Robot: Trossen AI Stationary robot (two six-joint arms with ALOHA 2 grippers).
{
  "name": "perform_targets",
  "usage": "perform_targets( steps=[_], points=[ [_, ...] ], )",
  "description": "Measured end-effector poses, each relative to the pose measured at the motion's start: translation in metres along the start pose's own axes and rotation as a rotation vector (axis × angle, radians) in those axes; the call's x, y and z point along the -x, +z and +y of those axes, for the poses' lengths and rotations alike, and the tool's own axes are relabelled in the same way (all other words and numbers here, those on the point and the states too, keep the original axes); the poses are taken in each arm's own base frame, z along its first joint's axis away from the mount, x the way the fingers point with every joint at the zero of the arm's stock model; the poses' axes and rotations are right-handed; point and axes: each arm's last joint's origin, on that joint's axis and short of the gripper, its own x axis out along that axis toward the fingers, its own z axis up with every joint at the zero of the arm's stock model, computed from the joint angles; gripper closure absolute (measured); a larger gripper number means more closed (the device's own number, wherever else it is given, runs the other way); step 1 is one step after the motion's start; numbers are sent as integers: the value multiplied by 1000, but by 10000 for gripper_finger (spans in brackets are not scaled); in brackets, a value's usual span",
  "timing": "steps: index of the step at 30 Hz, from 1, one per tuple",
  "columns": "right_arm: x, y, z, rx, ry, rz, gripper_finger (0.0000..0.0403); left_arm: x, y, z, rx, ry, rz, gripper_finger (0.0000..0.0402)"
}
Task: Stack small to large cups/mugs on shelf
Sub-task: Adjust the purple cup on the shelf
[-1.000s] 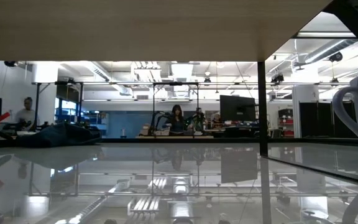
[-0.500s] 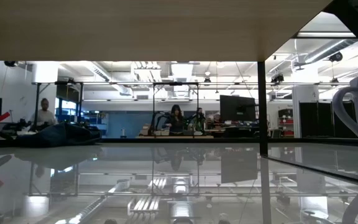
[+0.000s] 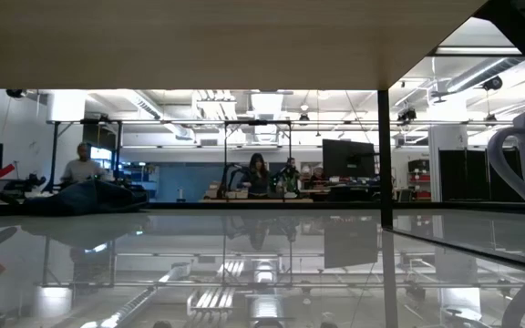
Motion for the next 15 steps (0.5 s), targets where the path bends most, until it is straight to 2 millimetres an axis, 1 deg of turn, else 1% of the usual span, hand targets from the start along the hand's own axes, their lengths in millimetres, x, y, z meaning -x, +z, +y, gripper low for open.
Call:
perform_targets(
  steps=[9,15],
  points=[
    [0,0,0,0,0,0,293,1,0,3,-24,-1,-6,401],
    [0,0,0,0,0,0,293,5,-1,11,-32,-12,5,401]
  ],
)
